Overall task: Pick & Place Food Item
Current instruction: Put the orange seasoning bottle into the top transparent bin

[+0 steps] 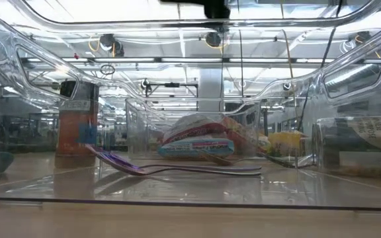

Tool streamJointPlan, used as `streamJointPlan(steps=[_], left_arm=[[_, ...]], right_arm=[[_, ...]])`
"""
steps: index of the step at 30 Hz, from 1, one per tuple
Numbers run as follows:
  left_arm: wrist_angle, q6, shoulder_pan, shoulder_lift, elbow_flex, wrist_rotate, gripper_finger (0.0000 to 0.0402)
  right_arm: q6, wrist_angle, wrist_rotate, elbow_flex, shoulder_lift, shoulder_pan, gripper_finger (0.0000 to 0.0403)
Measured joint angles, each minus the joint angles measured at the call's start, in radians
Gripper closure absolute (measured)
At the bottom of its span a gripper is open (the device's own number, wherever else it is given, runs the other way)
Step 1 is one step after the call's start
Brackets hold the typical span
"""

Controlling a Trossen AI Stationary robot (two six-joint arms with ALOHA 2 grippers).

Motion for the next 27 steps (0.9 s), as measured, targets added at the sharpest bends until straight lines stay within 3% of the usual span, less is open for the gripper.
streamJointPlan(steps=[7, 13, 18, 27], left_arm=[[-0.307, -0.111, -0.109, -0.036, 0.000, -0.129, 0.0236], [-0.479, -0.209, -0.219, 0.008, 0.000, -0.235, 0.0236], [-0.543, -0.269, -0.274, 0.075, 0.000, -0.258, 0.0236], [-0.596, -0.279, -0.287, 0.158, 0.000, -0.255, 0.0236]], right_arm=[[-0.076, -0.035, 0.000, 0.000, -0.160, -0.007, 0.0293], [-0.093, -0.204, 0.001, 0.002, -0.244, 0.002, 0.0291], [-0.062, -0.303, 0.004, 0.002, -0.242, 0.020, 0.0293], [-0.043, -0.258, 0.006, 0.002, -0.170, -0.003, 0.0277]])
